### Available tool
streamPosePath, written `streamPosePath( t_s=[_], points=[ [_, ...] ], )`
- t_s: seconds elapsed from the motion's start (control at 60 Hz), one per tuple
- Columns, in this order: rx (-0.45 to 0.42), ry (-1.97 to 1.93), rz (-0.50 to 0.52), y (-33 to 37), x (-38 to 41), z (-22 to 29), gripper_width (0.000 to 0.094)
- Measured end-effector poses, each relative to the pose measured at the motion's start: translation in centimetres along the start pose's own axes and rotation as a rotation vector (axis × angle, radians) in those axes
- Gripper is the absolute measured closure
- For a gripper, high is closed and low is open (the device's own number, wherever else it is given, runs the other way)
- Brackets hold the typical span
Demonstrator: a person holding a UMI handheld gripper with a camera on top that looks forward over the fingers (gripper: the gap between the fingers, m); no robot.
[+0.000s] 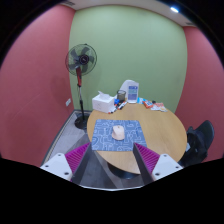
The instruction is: Arrange mouse
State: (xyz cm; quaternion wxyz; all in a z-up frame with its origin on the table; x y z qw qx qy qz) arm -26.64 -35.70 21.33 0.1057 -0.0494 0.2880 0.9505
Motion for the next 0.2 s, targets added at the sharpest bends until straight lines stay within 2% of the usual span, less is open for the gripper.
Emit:
streamPosePath(
  t_s=[0.2],
  points=[
    [-0.017,0.009,-0.015,2.6,-1.0,-0.6,0.0095]
  ],
)
Point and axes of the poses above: the point between the fingertips, and its own axes, seen from behind it with the camera up: x to the left, z up, y backward, against the way the camera looks, the point moved 2 cm from there along y, backward, against the way the camera looks, and after that the axes turned 12 degrees about -z, right-handed, at the moved point
